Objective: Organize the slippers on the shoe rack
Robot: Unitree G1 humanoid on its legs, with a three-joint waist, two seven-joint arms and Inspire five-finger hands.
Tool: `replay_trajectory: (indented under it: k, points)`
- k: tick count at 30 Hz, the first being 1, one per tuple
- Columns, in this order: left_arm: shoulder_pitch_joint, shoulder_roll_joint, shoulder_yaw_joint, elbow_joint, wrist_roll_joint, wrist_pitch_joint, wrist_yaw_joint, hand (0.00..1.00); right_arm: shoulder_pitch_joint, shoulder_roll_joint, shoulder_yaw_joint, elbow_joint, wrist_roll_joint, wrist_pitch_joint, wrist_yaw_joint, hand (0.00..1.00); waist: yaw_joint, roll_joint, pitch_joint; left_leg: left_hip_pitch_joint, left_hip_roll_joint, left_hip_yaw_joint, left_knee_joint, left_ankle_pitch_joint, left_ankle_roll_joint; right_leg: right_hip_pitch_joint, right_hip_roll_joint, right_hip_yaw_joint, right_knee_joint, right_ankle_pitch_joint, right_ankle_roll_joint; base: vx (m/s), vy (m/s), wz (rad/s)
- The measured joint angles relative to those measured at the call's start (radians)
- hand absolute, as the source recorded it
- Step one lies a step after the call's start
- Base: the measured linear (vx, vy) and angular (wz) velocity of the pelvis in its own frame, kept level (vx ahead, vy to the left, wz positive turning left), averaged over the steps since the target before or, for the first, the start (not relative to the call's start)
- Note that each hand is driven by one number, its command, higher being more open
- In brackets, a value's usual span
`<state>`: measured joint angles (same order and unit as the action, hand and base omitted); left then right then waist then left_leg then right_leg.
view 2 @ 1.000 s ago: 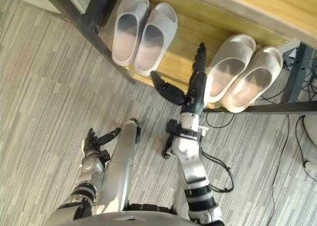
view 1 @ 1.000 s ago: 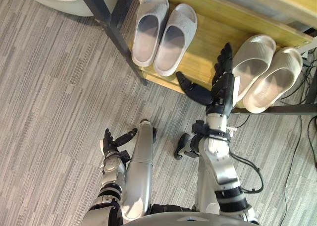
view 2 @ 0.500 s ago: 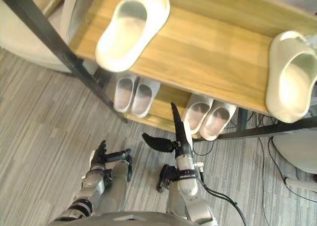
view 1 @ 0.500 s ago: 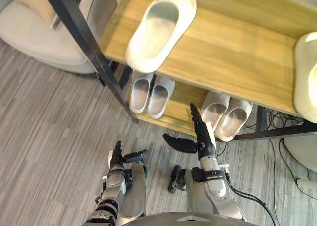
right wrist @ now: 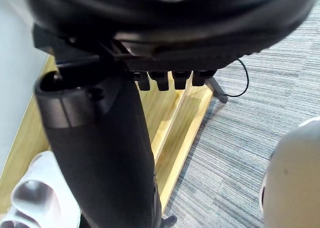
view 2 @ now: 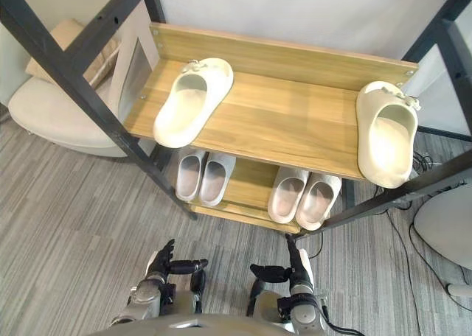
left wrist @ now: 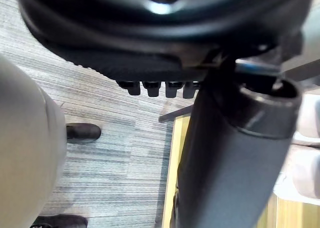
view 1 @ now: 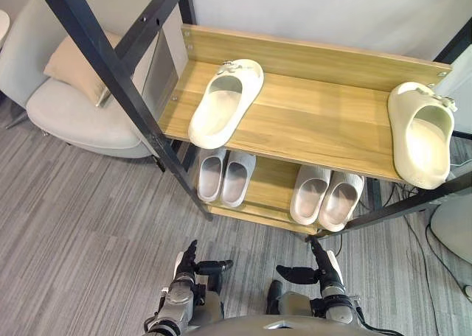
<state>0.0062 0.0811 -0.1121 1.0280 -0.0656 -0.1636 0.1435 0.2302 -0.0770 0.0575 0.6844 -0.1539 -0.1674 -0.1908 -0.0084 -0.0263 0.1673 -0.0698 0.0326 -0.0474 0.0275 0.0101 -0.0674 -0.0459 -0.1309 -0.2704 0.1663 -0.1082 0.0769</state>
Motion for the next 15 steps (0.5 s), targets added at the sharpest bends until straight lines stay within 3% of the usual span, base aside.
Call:
replay_trajectory:
  k: [8, 15]
  points:
    - [0.040, 0.029, -0.120, -0.056, 0.036, -0.001, -0.002, 1.00, -0.023, 0.005, -0.039, 0.095, 0.086, 0.002, 0.017, 1.00, -0.001, 0.013, -0.039, 0.063, -0.017, -0.015, -0.047, 0.022, 0.023, 0.069, -0.006, -0.008, -0.052, 0.025, 0.012, -0.03, 0.028, 0.04]
    - [0.204, 0.100, -0.298, -0.474, 0.036, -0.002, -0.057, 1.00, -0.021, -0.002, -0.038, 0.098, 0.108, 0.005, 0.029, 1.00, 0.000, 0.019, -0.044, 0.088, -0.033, -0.039, -0.075, 0.036, 0.036, 0.099, -0.014, -0.032, -0.068, 0.026, 0.015, 0.00, 0.009, 0.10]
